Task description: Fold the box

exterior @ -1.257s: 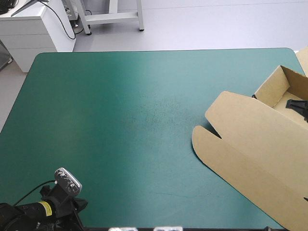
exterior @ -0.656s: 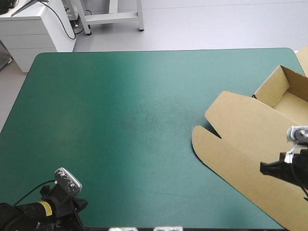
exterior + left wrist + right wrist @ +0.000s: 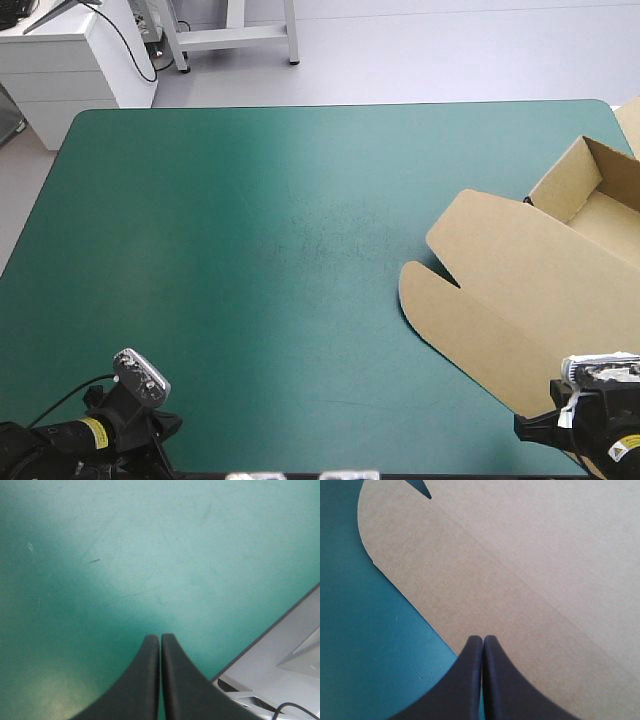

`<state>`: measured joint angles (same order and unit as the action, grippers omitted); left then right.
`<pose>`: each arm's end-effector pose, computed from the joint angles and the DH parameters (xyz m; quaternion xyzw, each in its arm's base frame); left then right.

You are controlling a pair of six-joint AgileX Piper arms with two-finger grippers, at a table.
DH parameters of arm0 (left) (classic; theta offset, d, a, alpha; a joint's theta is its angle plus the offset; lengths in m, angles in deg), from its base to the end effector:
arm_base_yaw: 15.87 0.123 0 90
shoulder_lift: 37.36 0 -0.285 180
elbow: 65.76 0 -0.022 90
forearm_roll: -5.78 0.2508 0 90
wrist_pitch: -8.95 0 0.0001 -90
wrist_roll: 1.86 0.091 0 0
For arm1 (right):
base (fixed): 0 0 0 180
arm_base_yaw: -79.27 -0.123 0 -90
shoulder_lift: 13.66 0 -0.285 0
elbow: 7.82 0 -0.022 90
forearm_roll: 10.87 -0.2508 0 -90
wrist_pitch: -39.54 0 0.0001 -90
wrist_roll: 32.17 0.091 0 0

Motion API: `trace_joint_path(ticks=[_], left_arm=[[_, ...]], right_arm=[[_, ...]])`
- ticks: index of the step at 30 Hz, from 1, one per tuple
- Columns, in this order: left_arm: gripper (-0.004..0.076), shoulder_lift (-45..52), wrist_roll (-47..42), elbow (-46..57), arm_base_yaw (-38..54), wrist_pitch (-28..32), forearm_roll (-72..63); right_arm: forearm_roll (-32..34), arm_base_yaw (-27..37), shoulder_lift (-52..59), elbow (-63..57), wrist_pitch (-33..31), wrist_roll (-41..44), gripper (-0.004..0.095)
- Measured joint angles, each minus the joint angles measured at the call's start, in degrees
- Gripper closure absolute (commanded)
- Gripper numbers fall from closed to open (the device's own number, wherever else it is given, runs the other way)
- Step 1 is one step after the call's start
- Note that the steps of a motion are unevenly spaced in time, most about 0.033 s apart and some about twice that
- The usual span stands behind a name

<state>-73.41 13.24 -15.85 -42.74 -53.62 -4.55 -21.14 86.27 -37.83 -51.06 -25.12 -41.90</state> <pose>0.0519 -0.0425 0.2540 0.3263 0.9016 -0.1154 0.2596 0.0316 0.0109 0.2965 -0.0195 0.9099 0.0297 0.4133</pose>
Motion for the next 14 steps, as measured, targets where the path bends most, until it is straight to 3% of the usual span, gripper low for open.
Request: trace_joint_path(ticks=[14], left_arm=[[0.0731, 0.00, 0.00, 0.00, 0.00, 0.00, 0.00]], right_arm=[[0.00, 0.00, 0.54, -6.44, 3.22, -3.96, 0.0924]])
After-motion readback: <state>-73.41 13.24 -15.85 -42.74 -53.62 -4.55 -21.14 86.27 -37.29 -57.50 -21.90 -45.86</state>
